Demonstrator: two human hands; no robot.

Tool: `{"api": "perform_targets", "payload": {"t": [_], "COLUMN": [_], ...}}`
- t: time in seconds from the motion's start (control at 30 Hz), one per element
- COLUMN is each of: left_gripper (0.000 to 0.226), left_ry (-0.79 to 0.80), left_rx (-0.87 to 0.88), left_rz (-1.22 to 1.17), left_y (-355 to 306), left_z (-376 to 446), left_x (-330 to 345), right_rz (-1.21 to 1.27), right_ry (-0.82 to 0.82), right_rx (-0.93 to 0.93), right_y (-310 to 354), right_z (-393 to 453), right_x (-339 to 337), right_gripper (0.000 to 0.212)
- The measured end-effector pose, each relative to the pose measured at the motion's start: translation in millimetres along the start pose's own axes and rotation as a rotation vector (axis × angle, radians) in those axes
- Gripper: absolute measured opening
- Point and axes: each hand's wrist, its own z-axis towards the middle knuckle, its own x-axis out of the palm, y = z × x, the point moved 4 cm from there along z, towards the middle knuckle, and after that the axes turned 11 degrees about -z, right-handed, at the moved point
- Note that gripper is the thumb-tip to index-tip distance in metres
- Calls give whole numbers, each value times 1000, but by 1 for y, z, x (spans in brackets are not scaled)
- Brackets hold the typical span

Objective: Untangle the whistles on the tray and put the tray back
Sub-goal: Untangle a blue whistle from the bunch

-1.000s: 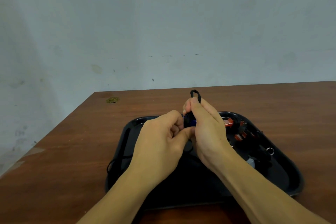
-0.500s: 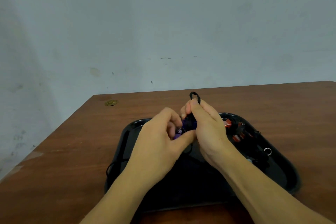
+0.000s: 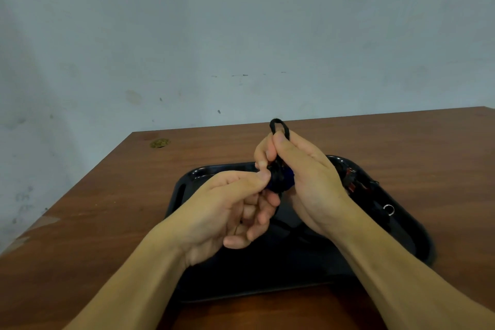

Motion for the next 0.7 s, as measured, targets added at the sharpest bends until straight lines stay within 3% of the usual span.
{"api": "perform_targets", "payload": {"t": [0.13, 0.5, 0.7], "left_gripper": [33, 36, 42], "left_ry": [-20, -208, -84], "left_rx": [58, 362, 412], "left_rz": [58, 458, 509], "left_y": [-3, -17, -18], "left_z": [2, 2, -3], "left_x": [0, -1, 8], "right_rz": [-56, -418, -234], "right_ry": [36, -93, 102], "right_rx": [21, 102, 287], "right_y": [-3, -2, -6], "right_z": [-4, 3, 2], "right_x": [-1, -23, -25], "right_gripper": [37, 35, 30]}}
